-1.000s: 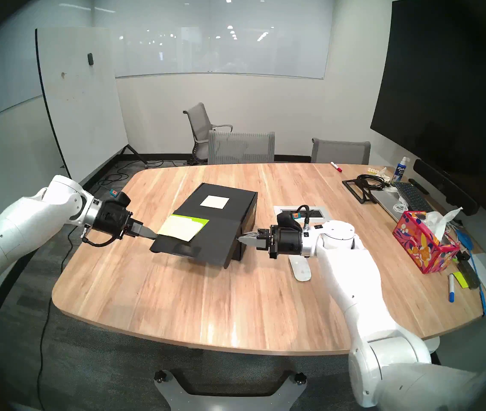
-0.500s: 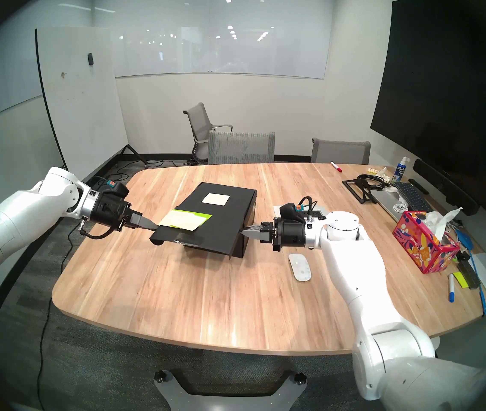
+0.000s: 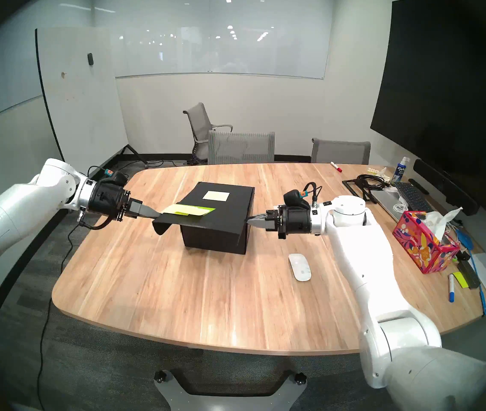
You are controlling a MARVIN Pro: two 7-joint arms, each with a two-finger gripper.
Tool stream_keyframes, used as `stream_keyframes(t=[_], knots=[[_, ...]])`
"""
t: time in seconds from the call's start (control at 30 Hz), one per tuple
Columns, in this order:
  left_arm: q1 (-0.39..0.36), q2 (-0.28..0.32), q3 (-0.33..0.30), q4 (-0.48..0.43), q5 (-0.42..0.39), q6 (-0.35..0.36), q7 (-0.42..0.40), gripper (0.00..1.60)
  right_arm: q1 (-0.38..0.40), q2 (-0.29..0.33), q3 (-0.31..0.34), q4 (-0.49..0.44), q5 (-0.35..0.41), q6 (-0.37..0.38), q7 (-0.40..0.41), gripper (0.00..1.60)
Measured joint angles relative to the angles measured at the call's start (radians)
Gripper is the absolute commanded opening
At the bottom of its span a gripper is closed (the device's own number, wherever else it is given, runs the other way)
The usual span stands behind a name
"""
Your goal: Open the box and place the mouse inside
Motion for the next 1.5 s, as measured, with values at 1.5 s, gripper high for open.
stream_keyframes(t=[1.5], knots=[[-0.100,-0.075,0.048,-0.012,-0.177,0.000,0.006,0.00,0.371,0.081,-0.143,0.284,-0.035,0.029,0.000,0.00]])
